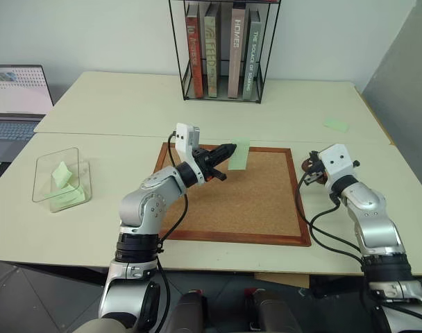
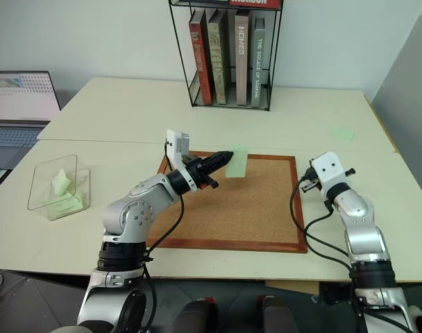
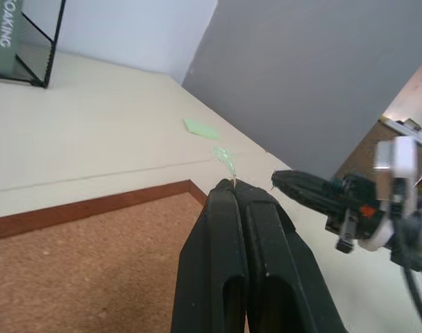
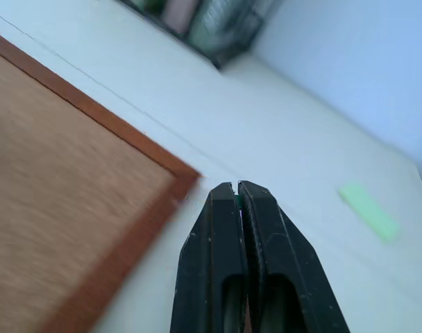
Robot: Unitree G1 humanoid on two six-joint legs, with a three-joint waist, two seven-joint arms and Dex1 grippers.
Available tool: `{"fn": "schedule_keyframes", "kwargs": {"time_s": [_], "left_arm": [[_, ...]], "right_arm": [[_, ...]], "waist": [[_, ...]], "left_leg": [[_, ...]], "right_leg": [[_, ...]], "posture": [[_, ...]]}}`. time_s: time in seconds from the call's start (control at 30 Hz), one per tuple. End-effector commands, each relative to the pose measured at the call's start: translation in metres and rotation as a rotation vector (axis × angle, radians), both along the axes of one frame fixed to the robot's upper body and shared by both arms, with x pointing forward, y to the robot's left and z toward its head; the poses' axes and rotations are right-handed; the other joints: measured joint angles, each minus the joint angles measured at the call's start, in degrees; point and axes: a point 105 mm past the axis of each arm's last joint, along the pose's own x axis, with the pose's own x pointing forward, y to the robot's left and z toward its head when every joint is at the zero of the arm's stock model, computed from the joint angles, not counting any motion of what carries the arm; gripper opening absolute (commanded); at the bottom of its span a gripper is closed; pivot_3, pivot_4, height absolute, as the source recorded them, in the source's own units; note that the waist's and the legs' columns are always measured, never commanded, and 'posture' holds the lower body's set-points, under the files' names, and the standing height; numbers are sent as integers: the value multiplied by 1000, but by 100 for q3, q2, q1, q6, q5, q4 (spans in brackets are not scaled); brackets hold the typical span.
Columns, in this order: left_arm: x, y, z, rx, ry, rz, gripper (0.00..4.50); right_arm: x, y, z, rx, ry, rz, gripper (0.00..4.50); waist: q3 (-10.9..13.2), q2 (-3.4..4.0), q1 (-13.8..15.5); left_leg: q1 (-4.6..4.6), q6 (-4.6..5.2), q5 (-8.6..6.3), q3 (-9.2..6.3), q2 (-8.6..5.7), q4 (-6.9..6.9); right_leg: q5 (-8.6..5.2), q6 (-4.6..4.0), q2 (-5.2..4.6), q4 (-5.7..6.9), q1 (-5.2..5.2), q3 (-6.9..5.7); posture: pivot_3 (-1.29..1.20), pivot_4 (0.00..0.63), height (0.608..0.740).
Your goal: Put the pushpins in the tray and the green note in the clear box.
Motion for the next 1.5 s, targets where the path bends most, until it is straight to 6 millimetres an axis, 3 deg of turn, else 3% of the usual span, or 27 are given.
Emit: {"fn": "schedule_keyframes", "kwargs": {"time_s": [0.03, 0.13, 0.27, 0.6, 0.8, 1.0, 1.1, 1.2, 1.27, 1.37, 1.5], "left_arm": [[-5, -1, 12, 5, -52, 3, 13], [-9, -2, 11, 20, -61, -1, 13], [-10, -2, 10, 29, -68, 0, 0], [-10, -3, 12, 34, -77, -4, 0], [-9, -4, 15, 35, -86, -5, 0], [-5, 3, 33, 26, -137, 33, 0], [-4, 18, 48, 28, -186, 84, 0], [-4, 48, 63, 44, -215, 189, 0], [-3, 68, 67, 76, -218, 257, 0], [0, 122, 63, 235, -202, 449, 0], [3, 173, 61, 351, -170, 640, 0]], "right_arm": [[12, -14, -1, 21, -1, -90, 0], [18, -20, -14, 36, 45, -126, 0], [21, -23, -20, 46, 71, -148, 928], [22, -22, -15, 67, 44, -155, 3183], [21, -22, 7, 125, -30, -164, 4462], [12, -19, 47, 199, -132, -114, 4462], [4, 5, 73, 239, -196, 51, 4462], [-18, 59, 90, 259, -214, 386, 4462], [-37, 92, 93, 255, -181, 591, 4462], [-65, 142, 86, 240, -62, 869, 4462], [-80, 172, 82, 220, 22, 1023, 4462]], "waist": [[0, 0, -1], [0, 1, -7], [0, 1, -8], [0, 1, -14], [0, 1, -30], [0, 1, -17], [1, 1, -31], [2, 3, -85], [2, 3, -114], [4, 6, -164], [7, 7, -143]], "left_leg": [[0, 0, 0, 1, 0, 0], [-2, 0, 0, 2, 0, -6], [-3, 0, 0, 3, 0, -4], [-2, 0, 0, 2, 1, -2], [-2, 0, 0, 1, 3, -3], [-4, 0, 0, 1, 1, -3], [-4, 0, 0, 0, 3, -4], [-3, 1, -1, 0, 11, -8], [-2, 1, -1, -6, 16, -9], [-1, 1, -1, -12, 18, -10], [2, 1, -1, -12, 13, -5]], "right_leg": [[0, 0, 0, -1, 0, 1], [0, 0, 1, -3, -3, 3], [0, 0, 1, -3, -3, 3], [0, 1, 3, -1, -2, 2], [0, 1, 3, 0, -2, 2], [0, 2, 3, -2, -3, 2], [0, 2, 3, -2, -3, 1], [0, 2, 5, -2, -6, 1], [0, 1, 11, -2, -6, -3], [0, 1, 12, -1, -6, -7], [0, 1, 5, 3, -6, -11]], "posture": [[0, 150, 740], [0, 150, 740], [0, 150, 740], [0, 150, 740], [0, 150, 740], [0, 150, 740], [0, 150, 740], [0, 150, 740], [0, 150, 740], [0, 150, 740], [0, 150, 740]]}}
